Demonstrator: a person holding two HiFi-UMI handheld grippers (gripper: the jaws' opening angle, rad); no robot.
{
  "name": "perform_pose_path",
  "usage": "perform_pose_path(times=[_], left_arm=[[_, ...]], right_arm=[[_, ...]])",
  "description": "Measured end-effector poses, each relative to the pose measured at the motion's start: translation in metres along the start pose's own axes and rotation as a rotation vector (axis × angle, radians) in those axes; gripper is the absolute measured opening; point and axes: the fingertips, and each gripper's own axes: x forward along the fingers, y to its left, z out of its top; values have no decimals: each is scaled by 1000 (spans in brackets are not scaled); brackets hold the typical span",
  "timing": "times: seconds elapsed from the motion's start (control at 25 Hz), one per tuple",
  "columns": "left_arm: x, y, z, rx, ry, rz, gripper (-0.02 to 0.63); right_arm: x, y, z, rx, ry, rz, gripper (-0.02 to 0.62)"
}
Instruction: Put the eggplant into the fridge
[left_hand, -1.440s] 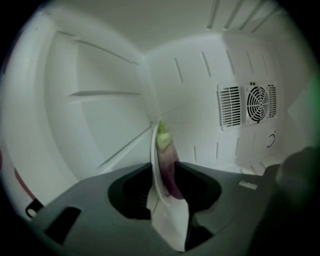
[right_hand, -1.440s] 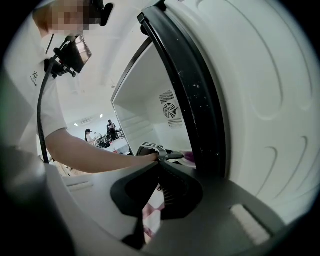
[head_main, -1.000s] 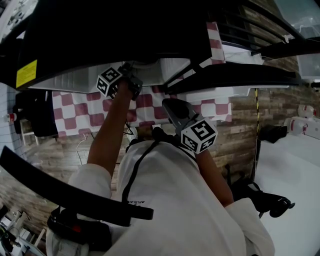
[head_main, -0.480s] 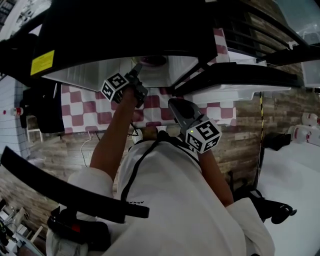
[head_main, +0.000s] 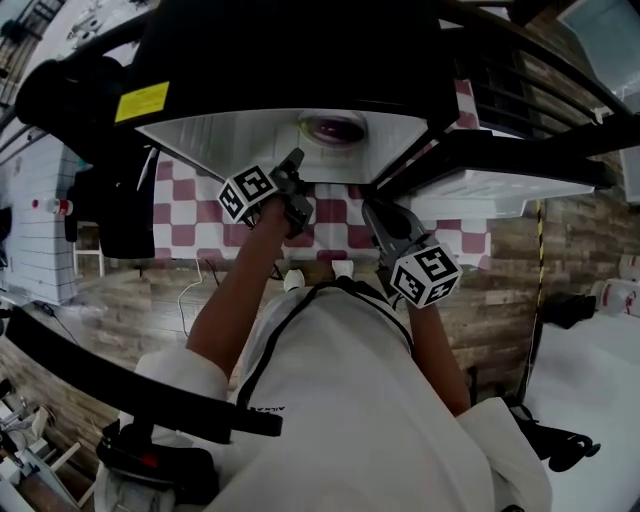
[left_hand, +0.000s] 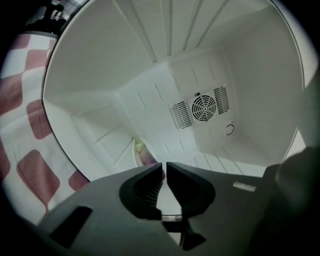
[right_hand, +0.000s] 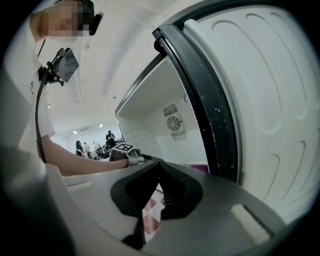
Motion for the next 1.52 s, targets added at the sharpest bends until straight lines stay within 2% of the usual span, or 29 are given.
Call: perform_pose_path(times=[0.24,0.36,0.44,0.64,0.96,1.08,1.52], left_arm=[[-35,-19,1,63,13,-31,6],[-55,-29,-3,131,37,-54,6],[-70,-36,-7,207,59,-69,6],[-112,-56,-14,470,98,-92,6],[-168,-81,-22,736,70,-106,6],[-177,-85,-28,778,72,-117,5],[-167,-87,-43,791,95,-137,5]], right_arm=[[-1,10,5,-3,-34,1,6],[-3,13,8,-6,-48,-4,6],[-5,14,8,-10,-54,-8,6],[-12,20,12,-25,-58,-4,6],[-17,32,24,-54,-77,15,6],[-18,40,26,-67,-79,24,6],[-28,40,24,-72,-80,6,6]])
